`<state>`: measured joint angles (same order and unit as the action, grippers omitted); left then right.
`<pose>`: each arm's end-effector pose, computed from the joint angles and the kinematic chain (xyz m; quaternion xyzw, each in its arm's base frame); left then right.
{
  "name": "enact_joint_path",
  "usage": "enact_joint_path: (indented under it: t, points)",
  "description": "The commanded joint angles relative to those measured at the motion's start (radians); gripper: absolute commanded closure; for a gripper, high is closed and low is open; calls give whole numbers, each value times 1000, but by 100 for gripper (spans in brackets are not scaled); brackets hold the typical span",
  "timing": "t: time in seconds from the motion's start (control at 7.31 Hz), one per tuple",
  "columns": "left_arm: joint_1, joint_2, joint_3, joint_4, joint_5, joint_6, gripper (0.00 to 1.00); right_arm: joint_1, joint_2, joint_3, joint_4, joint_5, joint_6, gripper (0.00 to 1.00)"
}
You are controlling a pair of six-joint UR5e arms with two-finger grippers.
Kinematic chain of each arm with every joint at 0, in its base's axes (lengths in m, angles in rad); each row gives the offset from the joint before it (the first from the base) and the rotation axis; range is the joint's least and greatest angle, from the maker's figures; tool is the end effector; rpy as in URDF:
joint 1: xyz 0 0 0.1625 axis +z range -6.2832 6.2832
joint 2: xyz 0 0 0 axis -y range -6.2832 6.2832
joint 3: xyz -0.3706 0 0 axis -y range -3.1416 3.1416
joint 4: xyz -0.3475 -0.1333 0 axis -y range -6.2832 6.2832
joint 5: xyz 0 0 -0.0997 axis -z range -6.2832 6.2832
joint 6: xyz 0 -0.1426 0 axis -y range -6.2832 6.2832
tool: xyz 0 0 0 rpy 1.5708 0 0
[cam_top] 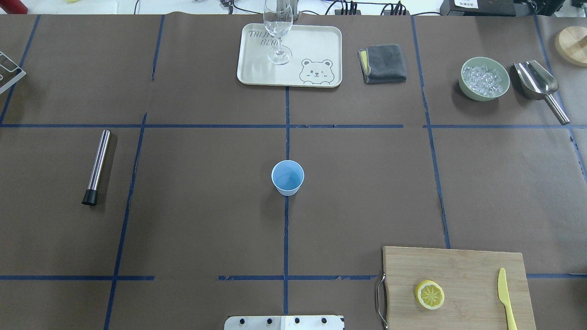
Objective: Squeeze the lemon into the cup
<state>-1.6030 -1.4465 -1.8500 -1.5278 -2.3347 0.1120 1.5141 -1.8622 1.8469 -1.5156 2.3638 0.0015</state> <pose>-0.0478 -0.4066 0.5678 0.0786 0.3674 0.0578 0.9249 0.0121 -0.3458 0.6188 0.0072 -0.3865 -0.0331 0.9217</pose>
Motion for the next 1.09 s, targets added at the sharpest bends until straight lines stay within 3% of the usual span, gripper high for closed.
enact_joint_path:
  t: [0.0,0.96]
  points:
    - [5,-6,-6,0,5,2,0,0,0,0,0,0,0,0]
    - [5,-6,1,-5,6,2,0,-2,24,18,9,8,11,0]
